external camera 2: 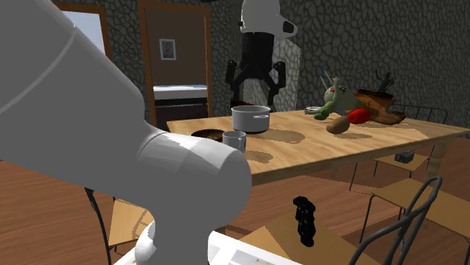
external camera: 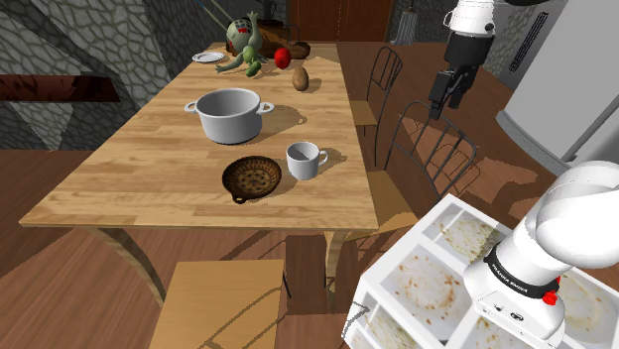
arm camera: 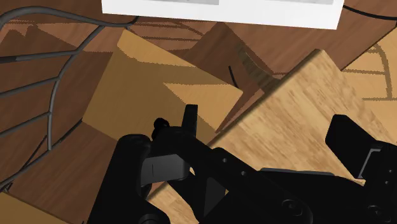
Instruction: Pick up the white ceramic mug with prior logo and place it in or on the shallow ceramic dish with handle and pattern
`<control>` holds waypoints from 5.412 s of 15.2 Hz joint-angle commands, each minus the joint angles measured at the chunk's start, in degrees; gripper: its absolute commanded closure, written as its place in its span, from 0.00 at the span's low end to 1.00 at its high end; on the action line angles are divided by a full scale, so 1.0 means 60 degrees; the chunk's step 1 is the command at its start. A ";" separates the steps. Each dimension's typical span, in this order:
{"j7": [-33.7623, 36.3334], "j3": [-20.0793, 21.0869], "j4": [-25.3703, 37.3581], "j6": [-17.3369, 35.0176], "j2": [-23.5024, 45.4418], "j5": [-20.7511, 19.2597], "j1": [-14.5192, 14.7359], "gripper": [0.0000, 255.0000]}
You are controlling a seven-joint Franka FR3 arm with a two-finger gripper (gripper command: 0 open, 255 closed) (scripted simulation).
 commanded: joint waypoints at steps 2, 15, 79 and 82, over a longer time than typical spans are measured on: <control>0.0138 0.0138 0.0043 0.0231 0.0277 0.0081 0.0073 0.00; 0.1875 0.1736 0.1758 0.2651 0.4481 0.0453 0.0735 0.00; 0.4088 0.2724 0.8282 0.1637 1.0384 -0.0926 0.1774 1.00; 0.4257 0.2784 0.8888 0.1233 1.0600 -0.0963 0.1926 1.00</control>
